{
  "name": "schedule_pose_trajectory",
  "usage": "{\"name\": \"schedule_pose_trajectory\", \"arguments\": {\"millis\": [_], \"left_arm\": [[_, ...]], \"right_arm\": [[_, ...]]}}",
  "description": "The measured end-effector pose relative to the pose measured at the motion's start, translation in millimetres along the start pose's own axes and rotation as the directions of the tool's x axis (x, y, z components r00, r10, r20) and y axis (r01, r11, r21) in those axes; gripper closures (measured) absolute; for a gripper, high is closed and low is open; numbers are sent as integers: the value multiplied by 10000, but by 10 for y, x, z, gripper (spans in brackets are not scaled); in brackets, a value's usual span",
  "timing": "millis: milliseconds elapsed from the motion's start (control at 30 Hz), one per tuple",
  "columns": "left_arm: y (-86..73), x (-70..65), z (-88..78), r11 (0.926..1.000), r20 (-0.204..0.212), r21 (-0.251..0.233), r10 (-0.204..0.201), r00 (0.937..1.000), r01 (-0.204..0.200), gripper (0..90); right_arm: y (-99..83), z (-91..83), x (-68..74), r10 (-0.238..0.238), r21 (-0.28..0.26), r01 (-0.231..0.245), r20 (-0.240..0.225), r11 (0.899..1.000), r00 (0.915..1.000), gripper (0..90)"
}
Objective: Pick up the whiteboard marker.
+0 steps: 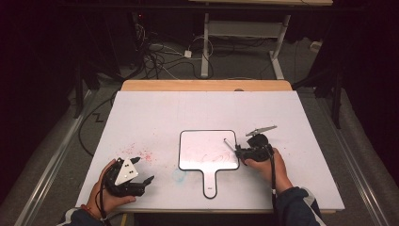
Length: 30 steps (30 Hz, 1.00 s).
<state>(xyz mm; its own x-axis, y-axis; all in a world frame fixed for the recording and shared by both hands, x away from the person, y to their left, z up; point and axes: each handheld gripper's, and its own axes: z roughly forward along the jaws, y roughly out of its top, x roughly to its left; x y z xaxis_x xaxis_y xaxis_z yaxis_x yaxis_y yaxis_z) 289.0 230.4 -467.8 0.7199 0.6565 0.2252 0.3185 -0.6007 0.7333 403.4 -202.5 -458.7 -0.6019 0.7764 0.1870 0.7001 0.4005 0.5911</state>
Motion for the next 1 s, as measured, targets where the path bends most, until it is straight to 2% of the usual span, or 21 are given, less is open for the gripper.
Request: {"name": "schedule_pose_trajectory", "arguments": {"millis": [133,233,267,333,367,400,433,467,500,567,600,667,700,733,767,833,867,900,933,967,1000], "left_arm": [[27,14,8,9997,15,-157,-174,9998,174,202],[87,14,17,9980,197,-317,-542,9983,548,208],[132,15,18,9968,311,-459,-645,9974,659,210],[216,15,17,9915,555,-844,-947,9940,991,228],[344,13,11,9822,978,-1235,-1299,9867,1416,242],[344,13,11,9822,978,-1235,-1299,9867,1416,247],[494,-15,-7,9701,1524,-1749,-1422,9780,1683,246],[494,-15,-7,9701,1524,-1749,-1422,9780,1683,246],[657,-55,-8,9582,2002,-2167,-1436,9692,1867,246],[807,-91,20,9433,2470,-2511,-1546,9566,2173,252],[807,-91,20,9433,2470,-2511,-1546,9566,2173,262],[947,-110,90,9306,2885,-2630,-1760,9412,2546,271],[995,-115,123,9255,3078,-2686,-1803,9342,2671,272],[1030,-123,147,9226,3144,-2709,-1850,9311,2748,283],[1080,-134,187,9191,3277,-2702,-1923,9250,2868,283],[1144,-150,243,9097,3624,-2725,-2047,9093,3134,306],[1175,-164,267,9078,3651,-2706,-2113,9067,3205,334],[1201,-171,292,9044,3765,-2724,-2140,9014,3285,334],[1241,-184,339,8938,4101,-2761,-2231,8843,3535,359],[1241,-184,339,8938,4101,-2761,-2231,8843,3535,378],[1255,-187,358,8897,4230,-2762,-2272,8772,3636,414]], "right_arm": [[1,-30,20,-261,-92,261,29,9996,9997,819],[17,-86,54,-363,-404,363,-9,9985,9993,820],[40,-171,110,-538,-855,534,-25,9949,9986,820],[62,-251,181,-753,-1284,729,-136,9890,9971,819],[76,-303,245,-992,-1638,944,-214,9820,9948,819],[76,-303,245,-992,-1638,944,-214,9820,9948,819],[94,-367,373,-1343,-2127,1226,-415,9694,9901,819],[100,-385,423,-1526,-2313,1381,-460,9630,9872,819],[105,-404,493,-1821,-2609,1627,-520,9515,9819,820],[113,-434,614,-2063,-3047,1816,-505,9350,9772,820],[111,-451,667,-2305,-3409,1950,-667,9197,9708,820],[110,-476,776,-2434,-3726,2045,-600,9052,9681,820],[103,-483,816,-2618,-4005,2110,-761,8917,9621,820],[103,-483,816,-2618,-4005,2110,-761,8917,9621,820],[101,-486,847,-2720,-4110,2182,-766,8852,9592,820],[90,-488,923,-3073,-4436,2388,-883,8638,9475,820],[83,-481,978,-3252,-4516,2545,-848,8551,9418,820],[83,-481,978,-3252,-4516,2545,-848,8551,9418,820],[71,-462,1015,-3410,-4621,2584,-1036,8484,9343,819],[71,-462,1015,-3410,-4621,2584,-1036,8484,9343,819],[64,-437,1049,-3595,-4535,2767,-1060,8472,9271,820]]}}
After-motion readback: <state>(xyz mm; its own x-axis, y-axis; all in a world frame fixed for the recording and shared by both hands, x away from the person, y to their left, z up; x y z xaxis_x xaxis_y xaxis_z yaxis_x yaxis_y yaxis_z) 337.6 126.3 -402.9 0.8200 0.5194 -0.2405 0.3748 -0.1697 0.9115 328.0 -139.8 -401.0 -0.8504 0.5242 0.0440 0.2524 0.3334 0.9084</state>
